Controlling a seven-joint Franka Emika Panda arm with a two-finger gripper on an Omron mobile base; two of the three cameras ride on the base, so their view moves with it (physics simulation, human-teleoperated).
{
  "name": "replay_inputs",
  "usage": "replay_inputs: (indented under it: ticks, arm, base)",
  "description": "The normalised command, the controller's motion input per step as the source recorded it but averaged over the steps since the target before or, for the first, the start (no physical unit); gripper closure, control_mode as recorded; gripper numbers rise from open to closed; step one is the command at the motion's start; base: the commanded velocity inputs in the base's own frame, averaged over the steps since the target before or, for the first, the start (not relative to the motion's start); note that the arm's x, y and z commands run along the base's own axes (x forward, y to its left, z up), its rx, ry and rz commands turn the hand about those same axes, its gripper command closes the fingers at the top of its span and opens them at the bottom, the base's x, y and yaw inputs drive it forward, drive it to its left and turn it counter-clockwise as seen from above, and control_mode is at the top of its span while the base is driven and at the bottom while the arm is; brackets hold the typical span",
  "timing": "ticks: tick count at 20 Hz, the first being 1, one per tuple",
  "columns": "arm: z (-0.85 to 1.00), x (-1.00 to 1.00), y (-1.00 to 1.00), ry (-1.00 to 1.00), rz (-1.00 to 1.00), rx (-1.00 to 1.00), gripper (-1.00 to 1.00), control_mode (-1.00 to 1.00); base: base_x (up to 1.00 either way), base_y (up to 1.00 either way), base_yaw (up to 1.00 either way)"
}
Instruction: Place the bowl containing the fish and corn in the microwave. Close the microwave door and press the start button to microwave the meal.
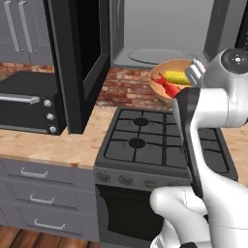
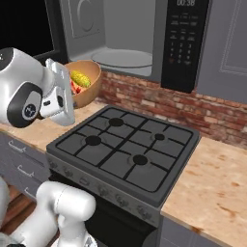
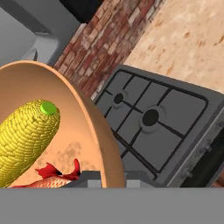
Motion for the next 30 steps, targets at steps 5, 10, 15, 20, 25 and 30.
replay_inputs:
  ticks: [5,10,15,20,25,30]
  arm:
    - [0.49,0.11,-0.15,-0.01,-0.13,0.11,1.00,-1.00]
    - [0.29,0.21,-0.13,-0.04,-0.03,0.17,1.00,-1.00]
    - [0.10,0.27,0.00,-0.11,0.00,0.04,1.00,-1.00]
    - [0.00,0.44,0.00,-0.06,0.00,0.00,1.00,-1.00]
    - [0.00,0.53,-0.04,-0.01,-0.02,-0.01,1.00,-1.00]
    - [0.00,0.45,-0.13,0.00,-0.06,-0.01,1.00,-1.00]
  base:
    - [0.00,0.00,0.00]
    - [0.00,0.00,0.00]
    - [0.00,0.00,0.00]
    - [0.00,0.00,0.00]
    - [0.00,0.00,0.00]
    - [0.00,0.00,0.00]
